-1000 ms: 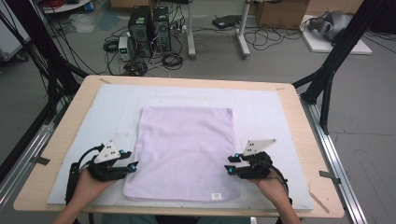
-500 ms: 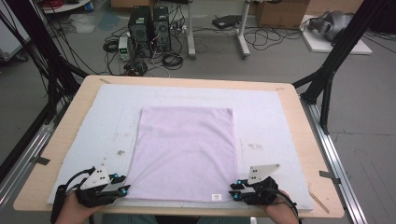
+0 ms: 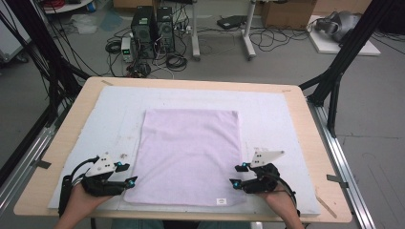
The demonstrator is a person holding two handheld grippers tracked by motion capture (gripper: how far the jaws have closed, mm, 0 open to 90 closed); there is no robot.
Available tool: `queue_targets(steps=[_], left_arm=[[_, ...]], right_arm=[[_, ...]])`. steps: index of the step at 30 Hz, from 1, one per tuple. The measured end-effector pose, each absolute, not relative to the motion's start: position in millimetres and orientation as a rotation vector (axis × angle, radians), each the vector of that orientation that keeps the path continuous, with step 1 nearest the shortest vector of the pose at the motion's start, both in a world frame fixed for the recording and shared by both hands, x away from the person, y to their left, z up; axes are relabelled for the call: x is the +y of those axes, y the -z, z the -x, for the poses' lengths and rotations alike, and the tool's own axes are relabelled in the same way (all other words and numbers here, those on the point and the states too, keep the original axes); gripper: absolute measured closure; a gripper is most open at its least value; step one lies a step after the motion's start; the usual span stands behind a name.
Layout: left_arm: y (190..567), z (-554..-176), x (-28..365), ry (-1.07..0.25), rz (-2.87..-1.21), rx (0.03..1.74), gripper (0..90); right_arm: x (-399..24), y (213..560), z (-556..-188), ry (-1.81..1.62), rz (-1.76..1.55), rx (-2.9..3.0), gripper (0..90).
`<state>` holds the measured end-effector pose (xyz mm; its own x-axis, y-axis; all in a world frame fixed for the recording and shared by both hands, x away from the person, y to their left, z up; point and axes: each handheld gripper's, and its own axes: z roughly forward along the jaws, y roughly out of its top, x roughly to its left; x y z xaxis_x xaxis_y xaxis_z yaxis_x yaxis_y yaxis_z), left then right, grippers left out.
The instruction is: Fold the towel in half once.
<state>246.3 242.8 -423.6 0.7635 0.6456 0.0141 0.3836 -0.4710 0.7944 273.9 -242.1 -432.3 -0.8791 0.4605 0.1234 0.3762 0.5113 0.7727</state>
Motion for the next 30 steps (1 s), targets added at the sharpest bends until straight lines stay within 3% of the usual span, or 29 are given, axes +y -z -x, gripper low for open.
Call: queue_targets(steps=[5,18,30], left_arm=[[418,-264,237,-0.388,-2.111,0.785,39.9],[409,-303,234,-0.4,-2.075,0.855,35.8],[395,-328,236,-0.432,-2.047,0.89,35.7]], right_arm=[[-235,426,-296,-1.289,-0.774,2.619,35.8],[-225,411,-344,-1.243,-0.785,2.595,33.2],[-222,395,-367,-1.228,-0.775,2.597,32.0]])
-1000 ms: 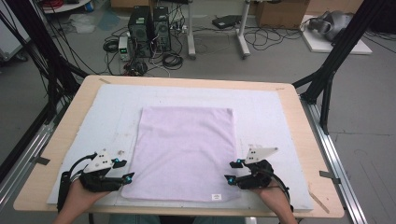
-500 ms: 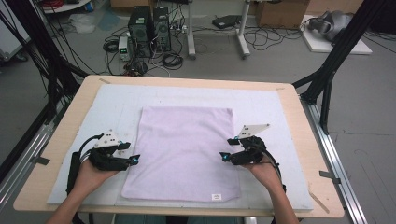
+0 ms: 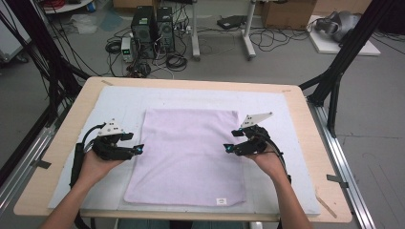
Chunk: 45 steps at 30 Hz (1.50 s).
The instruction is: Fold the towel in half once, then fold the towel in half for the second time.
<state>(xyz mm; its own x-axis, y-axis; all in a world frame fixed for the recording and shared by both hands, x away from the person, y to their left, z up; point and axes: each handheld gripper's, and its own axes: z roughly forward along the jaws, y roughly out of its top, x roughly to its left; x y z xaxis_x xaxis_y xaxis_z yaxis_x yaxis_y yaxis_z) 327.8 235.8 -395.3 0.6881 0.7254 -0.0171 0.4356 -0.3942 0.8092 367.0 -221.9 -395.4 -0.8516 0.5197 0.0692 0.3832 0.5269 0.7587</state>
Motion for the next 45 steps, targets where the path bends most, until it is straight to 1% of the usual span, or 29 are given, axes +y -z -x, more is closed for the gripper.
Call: queue_targets(steps=[7,25,29,37,39,42,45], left_arm=[[390,-342,238,-0.444,-2.038,0.921,35.7],[376,-354,245,-0.476,-2.026,0.941,35.5],[375,-364,246,-0.486,-1.985,0.968,35.4],[372,-382,243,-0.475,-1.978,0.997,35.5],[368,-387,241,-0.49,-1.96,0.997,35.8],[364,-398,235,-0.536,-1.965,0.998,35.9],[367,-412,230,-0.551,-1.985,1.0,37.4]], right_arm=[[-224,397,-375,-1.23,-0.801,2.59,32.1],[-227,386,-382,-1.229,-0.783,2.566,32.2],[-227,378,-392,-1.2,-0.774,2.568,32.3],[-231,368,-409,-1.182,-0.802,2.546,32.5],[-234,368,-414,-1.198,-0.826,2.524,32.5],[-238,368,-426,-1.157,-0.852,2.526,32.5],[-240,370,-438,-1.167,-0.881,2.5,32.6]])
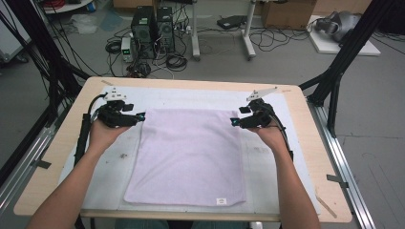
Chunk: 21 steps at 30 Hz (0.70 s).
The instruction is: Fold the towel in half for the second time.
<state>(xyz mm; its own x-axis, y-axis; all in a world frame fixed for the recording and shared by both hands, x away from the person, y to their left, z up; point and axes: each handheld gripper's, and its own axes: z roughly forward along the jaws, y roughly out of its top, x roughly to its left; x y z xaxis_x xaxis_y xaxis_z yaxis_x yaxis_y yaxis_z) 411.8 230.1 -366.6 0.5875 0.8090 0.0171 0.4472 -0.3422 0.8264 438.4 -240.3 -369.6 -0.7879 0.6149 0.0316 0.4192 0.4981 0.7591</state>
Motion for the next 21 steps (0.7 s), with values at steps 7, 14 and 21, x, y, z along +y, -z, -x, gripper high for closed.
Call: queue_targets(steps=[7,14,21], left_arm=[[397,-437,230,-0.508,-2.019,1.078,41.3],[418,-452,231,-0.482,-2.015,1.126,45.0],[436,-455,232,-0.458,-2.053,1.161,49.5]], right_arm=[[-244,396,-465,-1.107,-0.989,2.517,33.2],[-242,418,-477,-1.061,-1.047,2.527,36.2],[-241,432,-480,-1.014,-1.091,2.512,37.9]])
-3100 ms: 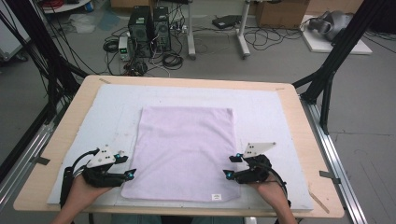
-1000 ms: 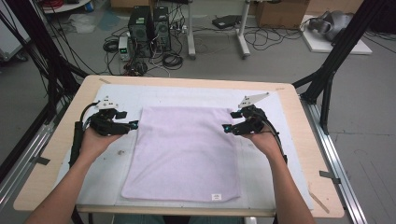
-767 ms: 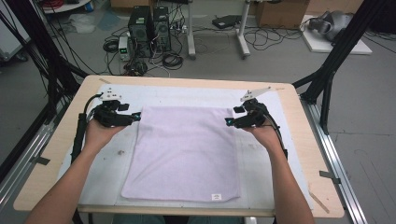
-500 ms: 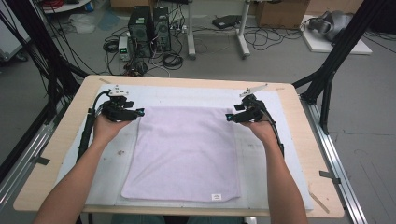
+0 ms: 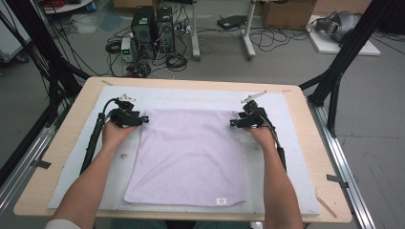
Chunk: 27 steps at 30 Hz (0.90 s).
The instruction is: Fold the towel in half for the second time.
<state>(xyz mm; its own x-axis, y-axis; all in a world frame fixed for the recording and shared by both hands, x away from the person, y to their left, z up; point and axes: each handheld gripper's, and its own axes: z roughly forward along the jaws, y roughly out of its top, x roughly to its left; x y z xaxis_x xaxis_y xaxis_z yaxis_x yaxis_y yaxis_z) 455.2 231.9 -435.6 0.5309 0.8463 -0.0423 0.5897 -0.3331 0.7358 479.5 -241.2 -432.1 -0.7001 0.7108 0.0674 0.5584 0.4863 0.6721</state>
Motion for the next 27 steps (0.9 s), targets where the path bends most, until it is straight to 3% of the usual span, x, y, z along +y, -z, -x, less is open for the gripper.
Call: queue_targets(steps=[9,14,20,27], left_arm=[[444,-452,229,-0.486,-2.035,1.181,51.4],[442,-448,223,-0.463,-2.057,1.149,73.0],[443,-450,228,-0.372,-1.993,1.189,81.7],[441,-450,230,-0.379,-1.981,1.201,85.5]], right_arm=[[-240,441,-475,-1.007,-1.152,2.455,42.7],[-238,441,-472,-1.028,-1.167,2.459,57.0],[-241,442,-472,-1.115,-1.22,2.478,74.6],[-243,439,-472,-1.157,-1.233,2.491,80.5]])
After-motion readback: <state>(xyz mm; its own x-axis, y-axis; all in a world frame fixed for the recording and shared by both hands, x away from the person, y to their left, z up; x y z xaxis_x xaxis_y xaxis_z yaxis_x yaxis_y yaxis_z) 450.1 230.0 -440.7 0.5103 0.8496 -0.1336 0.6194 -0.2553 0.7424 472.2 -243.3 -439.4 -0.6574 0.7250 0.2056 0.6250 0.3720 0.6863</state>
